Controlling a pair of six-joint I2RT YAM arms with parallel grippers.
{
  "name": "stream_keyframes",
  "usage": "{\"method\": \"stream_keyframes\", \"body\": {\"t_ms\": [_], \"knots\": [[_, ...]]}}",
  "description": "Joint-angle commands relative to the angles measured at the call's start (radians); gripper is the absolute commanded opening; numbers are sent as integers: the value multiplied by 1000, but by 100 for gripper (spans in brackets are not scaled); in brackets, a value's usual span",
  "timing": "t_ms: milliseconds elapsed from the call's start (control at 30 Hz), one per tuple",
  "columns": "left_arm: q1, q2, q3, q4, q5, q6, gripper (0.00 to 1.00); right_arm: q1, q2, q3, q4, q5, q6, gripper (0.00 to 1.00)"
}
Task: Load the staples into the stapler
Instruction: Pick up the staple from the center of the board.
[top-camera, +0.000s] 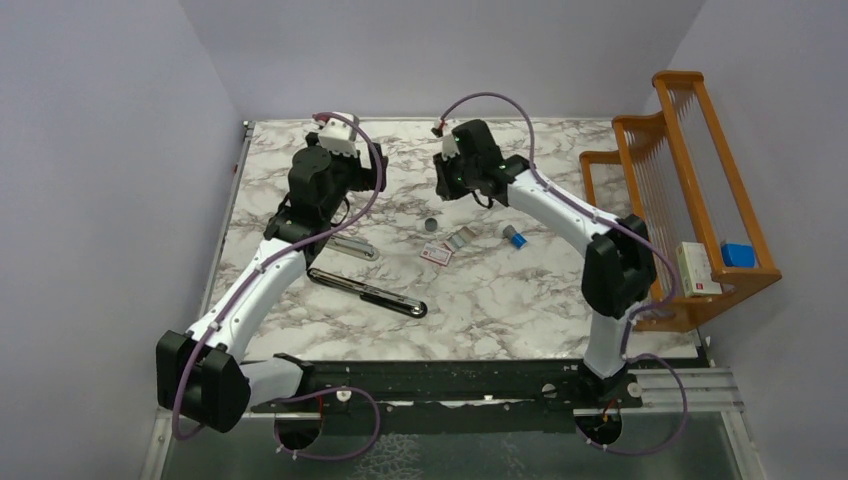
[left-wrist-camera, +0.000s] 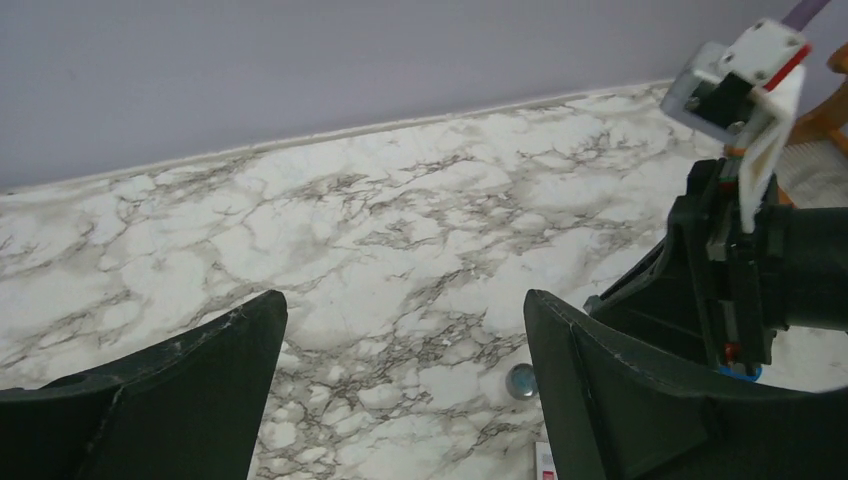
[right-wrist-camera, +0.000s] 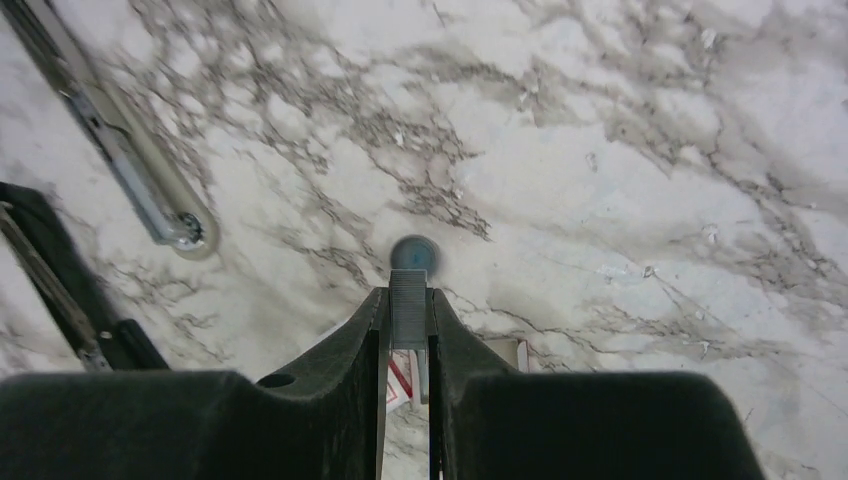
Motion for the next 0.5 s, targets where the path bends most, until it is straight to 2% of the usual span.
{"method": "stream_keyframes", "body": {"t_ms": [0, 167, 367, 467], "knots": [[2, -36, 55, -30, 131, -35, 92, -26, -171, -123, 201, -74, 70, 20], [2, -23, 90, 3, 316, -133, 92, -124, -364, -308, 451, -270, 234, 20], [1, 7, 112, 157, 550, -271, 90, -271, -521, -481, 852, -538, 452, 20], [-12, 33, 145, 216, 638, -317, 87, -297, -580, -520, 1020, -608, 526, 20]]}}
